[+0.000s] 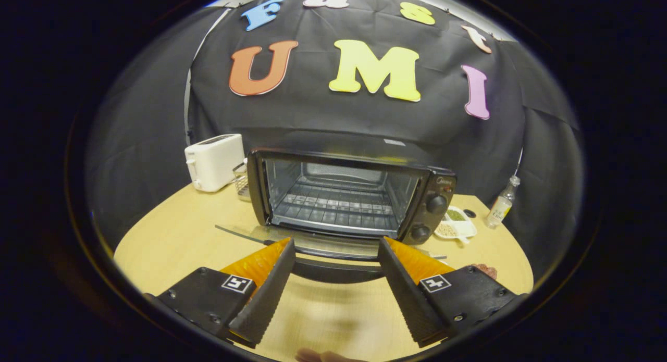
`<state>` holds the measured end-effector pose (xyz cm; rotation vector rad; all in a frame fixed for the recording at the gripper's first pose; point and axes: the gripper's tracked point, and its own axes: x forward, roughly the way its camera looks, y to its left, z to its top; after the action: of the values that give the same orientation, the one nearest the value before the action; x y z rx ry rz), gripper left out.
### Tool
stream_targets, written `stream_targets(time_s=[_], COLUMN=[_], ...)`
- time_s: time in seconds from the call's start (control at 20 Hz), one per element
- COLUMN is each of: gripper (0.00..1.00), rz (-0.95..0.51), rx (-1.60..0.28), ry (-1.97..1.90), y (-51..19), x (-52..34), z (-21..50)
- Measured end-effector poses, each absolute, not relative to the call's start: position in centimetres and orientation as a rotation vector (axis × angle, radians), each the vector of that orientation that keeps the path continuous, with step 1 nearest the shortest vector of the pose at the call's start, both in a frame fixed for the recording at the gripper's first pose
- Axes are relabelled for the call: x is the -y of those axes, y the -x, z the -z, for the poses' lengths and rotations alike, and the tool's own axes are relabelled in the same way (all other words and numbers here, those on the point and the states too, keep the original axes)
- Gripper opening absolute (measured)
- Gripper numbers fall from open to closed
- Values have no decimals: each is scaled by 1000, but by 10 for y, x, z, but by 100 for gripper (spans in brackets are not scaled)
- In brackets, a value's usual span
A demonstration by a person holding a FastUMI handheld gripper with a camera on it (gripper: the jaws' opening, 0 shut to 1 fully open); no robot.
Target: Open the toaster oven, put the food inside, and close the toaster oven door.
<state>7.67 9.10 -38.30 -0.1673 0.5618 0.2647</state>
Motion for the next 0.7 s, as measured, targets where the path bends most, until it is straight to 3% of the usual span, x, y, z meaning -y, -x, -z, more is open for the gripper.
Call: stream_targets(time_s=[0.7], gripper=[100], rz=[-295], rx=[-810], ry=[158], y=[-37], x=[-83], z=[470])
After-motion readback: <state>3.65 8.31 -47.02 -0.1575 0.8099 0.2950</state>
